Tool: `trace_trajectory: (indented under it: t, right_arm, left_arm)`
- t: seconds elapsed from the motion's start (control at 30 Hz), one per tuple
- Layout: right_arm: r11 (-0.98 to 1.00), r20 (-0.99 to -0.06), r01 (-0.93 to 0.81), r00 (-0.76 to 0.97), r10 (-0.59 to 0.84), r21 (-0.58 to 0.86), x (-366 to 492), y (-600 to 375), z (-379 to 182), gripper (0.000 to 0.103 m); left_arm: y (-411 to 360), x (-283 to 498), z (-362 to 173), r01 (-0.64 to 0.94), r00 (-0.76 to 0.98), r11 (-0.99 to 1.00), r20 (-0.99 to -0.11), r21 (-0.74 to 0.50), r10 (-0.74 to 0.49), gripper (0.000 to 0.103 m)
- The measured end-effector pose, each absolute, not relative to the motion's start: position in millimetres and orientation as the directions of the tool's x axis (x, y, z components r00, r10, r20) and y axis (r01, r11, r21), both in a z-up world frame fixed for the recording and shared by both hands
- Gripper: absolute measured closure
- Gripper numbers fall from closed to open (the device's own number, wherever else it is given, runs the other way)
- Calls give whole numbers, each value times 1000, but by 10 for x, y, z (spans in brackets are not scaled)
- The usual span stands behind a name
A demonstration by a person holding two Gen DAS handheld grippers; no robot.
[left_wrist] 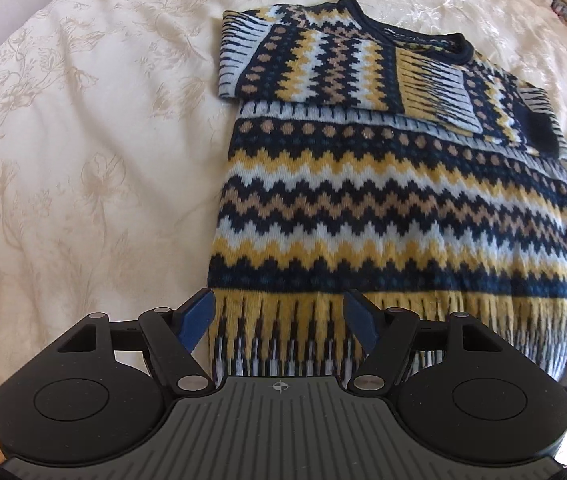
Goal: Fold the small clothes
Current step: 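Move both grippers to the navy ribbed hem of the sweater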
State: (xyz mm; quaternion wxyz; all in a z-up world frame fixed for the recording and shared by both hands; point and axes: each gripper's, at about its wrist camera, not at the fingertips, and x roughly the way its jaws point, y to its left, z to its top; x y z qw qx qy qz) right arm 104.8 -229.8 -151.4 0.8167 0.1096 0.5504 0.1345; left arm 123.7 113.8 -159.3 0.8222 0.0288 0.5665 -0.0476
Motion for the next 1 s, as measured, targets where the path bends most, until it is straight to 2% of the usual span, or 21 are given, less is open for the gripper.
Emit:
trace_trajectory:
  t: [0.27, 0.6, 1.0]
  right_arm:
    - [936, -881, -113, 315, 353, 334, 712, -2271, -1558, 1]
    - [928, -885, 26, 309, 347, 373, 244, -2162, -1596, 1]
    - [923, -898, 114, 303, 320, 367, -123, -2051, -1720, 1]
  left_arm:
    - [1201, 882, -1632, 110, 323, 994, -946, -3, -39, 34]
    - [1339, 705, -1721, 214, 316, 976, -943, -32, -101, 34]
    - [1445, 446, -1941, 304, 275, 950, -948, -69, -157, 34]
